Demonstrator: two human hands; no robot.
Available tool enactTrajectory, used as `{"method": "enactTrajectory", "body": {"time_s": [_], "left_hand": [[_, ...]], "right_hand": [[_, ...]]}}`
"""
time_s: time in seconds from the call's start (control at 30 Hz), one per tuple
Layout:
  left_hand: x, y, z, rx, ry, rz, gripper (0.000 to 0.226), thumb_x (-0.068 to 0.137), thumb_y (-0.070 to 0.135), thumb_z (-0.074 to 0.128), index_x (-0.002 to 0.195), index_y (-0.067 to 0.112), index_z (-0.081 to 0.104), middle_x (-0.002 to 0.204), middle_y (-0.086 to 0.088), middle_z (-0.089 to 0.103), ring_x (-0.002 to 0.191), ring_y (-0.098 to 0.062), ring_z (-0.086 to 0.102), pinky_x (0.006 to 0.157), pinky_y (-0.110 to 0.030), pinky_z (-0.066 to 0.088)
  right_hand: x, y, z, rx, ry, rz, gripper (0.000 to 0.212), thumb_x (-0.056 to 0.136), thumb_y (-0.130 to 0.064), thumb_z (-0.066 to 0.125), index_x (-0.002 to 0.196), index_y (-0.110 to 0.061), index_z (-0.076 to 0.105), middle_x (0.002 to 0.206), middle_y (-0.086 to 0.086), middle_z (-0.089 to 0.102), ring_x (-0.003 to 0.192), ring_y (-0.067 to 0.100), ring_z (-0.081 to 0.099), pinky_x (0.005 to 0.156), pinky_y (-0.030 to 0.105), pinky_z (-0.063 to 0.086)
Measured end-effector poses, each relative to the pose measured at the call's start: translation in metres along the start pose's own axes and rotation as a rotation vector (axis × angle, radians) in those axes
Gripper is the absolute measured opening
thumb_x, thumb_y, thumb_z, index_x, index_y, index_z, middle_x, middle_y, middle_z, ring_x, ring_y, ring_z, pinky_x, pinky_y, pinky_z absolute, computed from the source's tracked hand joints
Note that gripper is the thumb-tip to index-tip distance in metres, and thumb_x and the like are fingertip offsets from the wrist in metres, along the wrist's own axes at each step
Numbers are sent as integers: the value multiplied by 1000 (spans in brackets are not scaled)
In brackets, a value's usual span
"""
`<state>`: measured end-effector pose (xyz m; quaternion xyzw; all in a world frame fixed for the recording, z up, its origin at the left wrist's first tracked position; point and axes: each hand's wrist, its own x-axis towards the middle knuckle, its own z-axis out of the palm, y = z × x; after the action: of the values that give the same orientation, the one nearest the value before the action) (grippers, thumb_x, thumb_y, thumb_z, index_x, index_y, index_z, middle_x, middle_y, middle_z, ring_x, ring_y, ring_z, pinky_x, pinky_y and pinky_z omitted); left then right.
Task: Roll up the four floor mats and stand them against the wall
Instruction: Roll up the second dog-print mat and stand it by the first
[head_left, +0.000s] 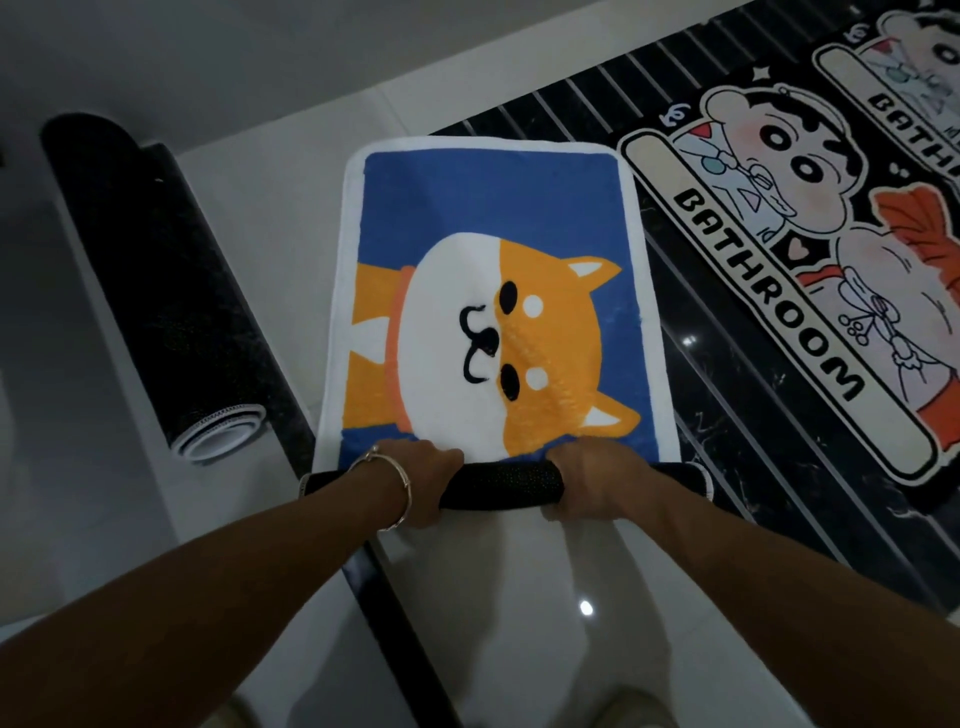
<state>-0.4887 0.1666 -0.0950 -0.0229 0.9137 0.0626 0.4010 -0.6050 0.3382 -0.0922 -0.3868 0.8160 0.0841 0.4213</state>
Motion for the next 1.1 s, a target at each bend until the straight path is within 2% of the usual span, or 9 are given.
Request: {"method": "enactTrajectory", "body": {"time_s": [0.17,0.27,0.47,0.57,0.67,0.87,0.93,1.07,1.1], "left_hand": [[4,-9,-5,-52,-59,48,38,83,27,62,117,18,49,113,-11,61,101,-28,61,80,-37,49],[2,-10,1,-23,-8,49,43,85,28,60,122,18,40,109,-10,60,97,-28,62,69,-34,45],[-4,-12,15,172,279,-2,49,85,33,58,126,19,35,112,-4,51,97,-26,57,60,-33,35],[4,-12,2,111,94,26,42,85,32,60,120,18,40,110,-8,58,97,-28,61,66,-33,42],[12,-12,-19,2,-96,60,43,84,30,65,120,18,45,113,-9,59,102,-26,59,73,-32,43],[0,-8,4,144,244,27,48,85,32,59,126,21,36,111,-4,52,96,-23,57,61,-31,40],[0,-7,8,142,274,8,43,86,32,57,122,20,37,109,-4,54,94,-24,59,61,-32,39],[12,-6,-5,131,160,30,39,86,33,58,117,20,40,104,-5,59,92,-27,62,65,-32,41],[12,-5,-6,132,176,31,39,86,32,58,118,20,40,104,-5,59,91,-27,62,65,-32,41]], "right_hand": [[-9,7,40,-204,547,-144,43,58,-17,77,95,-13,55,85,6,61,73,29,62,59,35,43],[-5,4,34,-124,320,-114,39,81,-24,61,118,-16,50,107,5,61,96,27,61,77,35,46],[8,10,10,191,50,-135,17,80,-24,68,86,-21,53,100,3,62,91,17,58,76,26,47],[1,7,22,-102,340,-121,33,75,-23,69,103,-14,54,101,5,59,91,25,57,71,30,39],[-5,3,38,-316,600,-131,47,46,-16,83,85,-15,57,72,3,58,60,24,56,56,32,41],[6,9,8,-11,119,-103,37,83,-31,64,113,-13,50,111,5,61,99,22,58,72,29,43],[5,9,10,-18,155,-126,37,82,-30,66,112,-13,51,108,5,60,97,23,58,68,28,39],[-8,8,40,-278,539,-102,45,54,-22,82,89,-17,56,77,2,58,65,22,57,55,32,35],[-10,8,40,-271,490,-79,42,60,-22,80,94,-17,55,81,2,59,70,23,57,60,33,38]]}}
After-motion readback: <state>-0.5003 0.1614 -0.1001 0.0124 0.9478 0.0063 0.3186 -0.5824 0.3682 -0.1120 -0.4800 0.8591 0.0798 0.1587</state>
